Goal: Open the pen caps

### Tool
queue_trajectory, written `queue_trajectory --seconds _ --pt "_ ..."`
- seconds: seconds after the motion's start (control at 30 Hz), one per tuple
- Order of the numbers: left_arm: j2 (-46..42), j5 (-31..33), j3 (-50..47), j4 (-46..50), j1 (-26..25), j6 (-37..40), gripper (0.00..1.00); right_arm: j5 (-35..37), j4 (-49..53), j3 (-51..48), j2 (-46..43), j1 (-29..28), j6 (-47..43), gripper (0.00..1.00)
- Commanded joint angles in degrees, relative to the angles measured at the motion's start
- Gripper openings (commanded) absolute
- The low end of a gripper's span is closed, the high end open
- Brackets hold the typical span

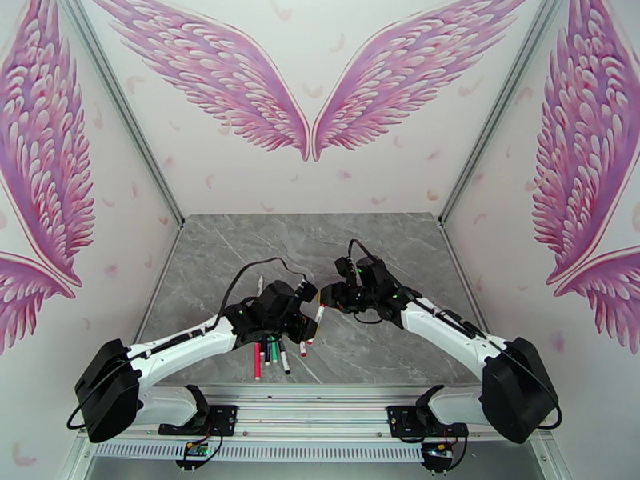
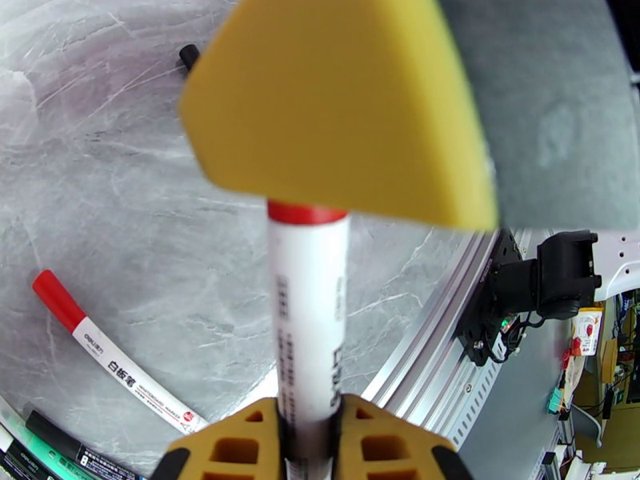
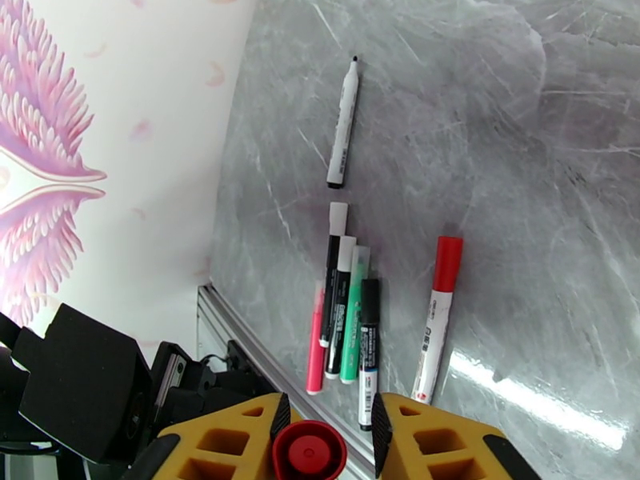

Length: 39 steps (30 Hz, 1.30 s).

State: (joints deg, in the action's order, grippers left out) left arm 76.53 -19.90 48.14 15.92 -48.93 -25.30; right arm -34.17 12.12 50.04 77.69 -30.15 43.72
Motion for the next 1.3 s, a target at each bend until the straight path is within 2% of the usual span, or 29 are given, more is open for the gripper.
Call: queue_trajectory --seconds 0.0,0.3,0.63,0.8,0.97,1.03,1.27 --pt "0.2 -0.1 1.7 -1.1 -0.4 -0.1 0.12 -1.2 -1.0 1.5 0.0 0.2 -0.2 0.34" --pt "0.3 -0.2 2.0 -1.1 -0.5 -0.1 0.12 -2.0 -2.2 1.0 0.1 0.1 0.1 0.31" --pt "0.2 0.7 2.0 -1.2 -0.5 -0.4 0.12 -3.0 -3.0 1.0 0.6 0.0 0.7 0.18" --pt "-0.3 0.8 0.6 -4.4 -0.4 -2.1 0.27 -2.6 -3.2 0.8 -0.7 0.1 1.4 0.14" --pt "0.2 0.0 -0.4 -7.0 -0.3 -3.2 0.34 -2.8 -3.2 1.1 -2.0 0.1 2.2 0.13" --pt "0.5 0.1 -0.6 -7.3 -0.2 -3.4 0.31 -3.0 -3.2 1.2 -2.1 0.1 2.3 0.13" --pt "0.3 -0.4 -0.5 -6.6 0.1 -3.2 0.1 -2.5 -3.6 0.7 -2.8 0.3 3.3 0.11"
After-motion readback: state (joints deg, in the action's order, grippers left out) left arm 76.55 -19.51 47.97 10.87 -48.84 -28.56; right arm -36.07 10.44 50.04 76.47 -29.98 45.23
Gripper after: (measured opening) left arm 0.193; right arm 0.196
